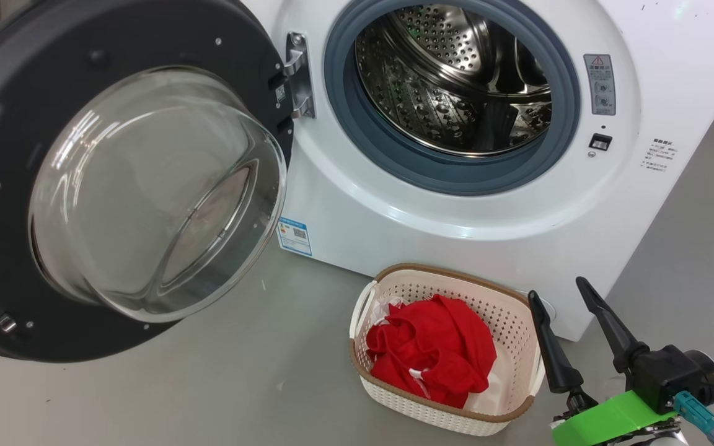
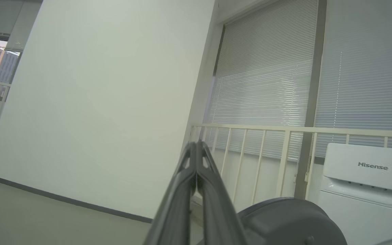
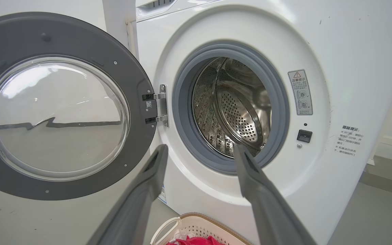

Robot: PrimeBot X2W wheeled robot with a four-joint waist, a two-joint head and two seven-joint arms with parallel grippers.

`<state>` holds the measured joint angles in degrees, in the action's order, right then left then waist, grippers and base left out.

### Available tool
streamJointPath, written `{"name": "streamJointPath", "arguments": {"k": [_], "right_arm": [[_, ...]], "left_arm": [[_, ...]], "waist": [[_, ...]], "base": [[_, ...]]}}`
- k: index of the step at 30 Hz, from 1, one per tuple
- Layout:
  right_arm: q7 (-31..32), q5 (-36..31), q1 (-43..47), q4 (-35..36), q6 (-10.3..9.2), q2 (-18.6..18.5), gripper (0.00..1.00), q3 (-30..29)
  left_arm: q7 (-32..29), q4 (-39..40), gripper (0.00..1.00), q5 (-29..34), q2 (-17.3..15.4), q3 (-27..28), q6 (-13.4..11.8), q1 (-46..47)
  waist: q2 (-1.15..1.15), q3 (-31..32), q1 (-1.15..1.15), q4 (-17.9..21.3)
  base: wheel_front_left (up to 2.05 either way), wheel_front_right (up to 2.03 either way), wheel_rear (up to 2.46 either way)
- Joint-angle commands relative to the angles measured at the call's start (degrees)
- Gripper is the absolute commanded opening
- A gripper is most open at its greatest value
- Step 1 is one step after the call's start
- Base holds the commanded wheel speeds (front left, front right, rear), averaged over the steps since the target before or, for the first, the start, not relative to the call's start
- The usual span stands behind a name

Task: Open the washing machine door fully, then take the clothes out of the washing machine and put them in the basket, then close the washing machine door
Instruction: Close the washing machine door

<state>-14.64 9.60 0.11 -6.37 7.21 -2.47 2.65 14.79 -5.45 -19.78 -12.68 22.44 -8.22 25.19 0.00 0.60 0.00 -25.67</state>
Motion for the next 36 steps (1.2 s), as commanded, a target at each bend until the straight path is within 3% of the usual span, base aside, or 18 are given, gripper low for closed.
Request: {"name": "streamJointPath", "arguments": {"k": [1,8,18,27,36], "right_arm": [[-0.4,0.2,-1.0,1.3,0.28,-0.4,1.0,1.2],[-0.4,0.0,-1.2,1.2,0.28,-0.4,1.0,1.2],[-0.4,-0.9,-1.7,1.0,0.28,-0.4,1.0,1.4],[-0.4,-1.5,-2.3,1.0,0.28,-0.4,1.0,1.8],[-0.3,-2.0,-2.4,1.3,0.28,-0.5,1.0,1.6]], "left_arm": [[0.2,-0.7,0.0,-0.5,-3.3,2.2,0.6,3.1],[-3.0,-20.3,0.0,-7.4,-6.2,6.1,2.6,13.8],[-20.6,-39.7,0.0,-17.7,-11.6,9.6,4.4,25.0],[-32.7,-48.6,0.0,-21.9,-14.7,10.0,6.8,27.4],[-39.5,-51.0,0.0,-24.6,-15.8,9.9,10.8,27.5]], "waist": [[0.0,0.0,0.0,0.1],[0.0,0.2,0.0,0.8],[0.0,-0.9,0.0,2.1],[0.0,-1.9,0.0,3.3],[0.0,-3.2,0.0,3.7]], "base": [[0.0,0.0,0.0],[0.0,0.0,0.0],[0.0,0.0,0.0],[0.0,0.0,0.0],[0.0,0.0,0.0]]}}
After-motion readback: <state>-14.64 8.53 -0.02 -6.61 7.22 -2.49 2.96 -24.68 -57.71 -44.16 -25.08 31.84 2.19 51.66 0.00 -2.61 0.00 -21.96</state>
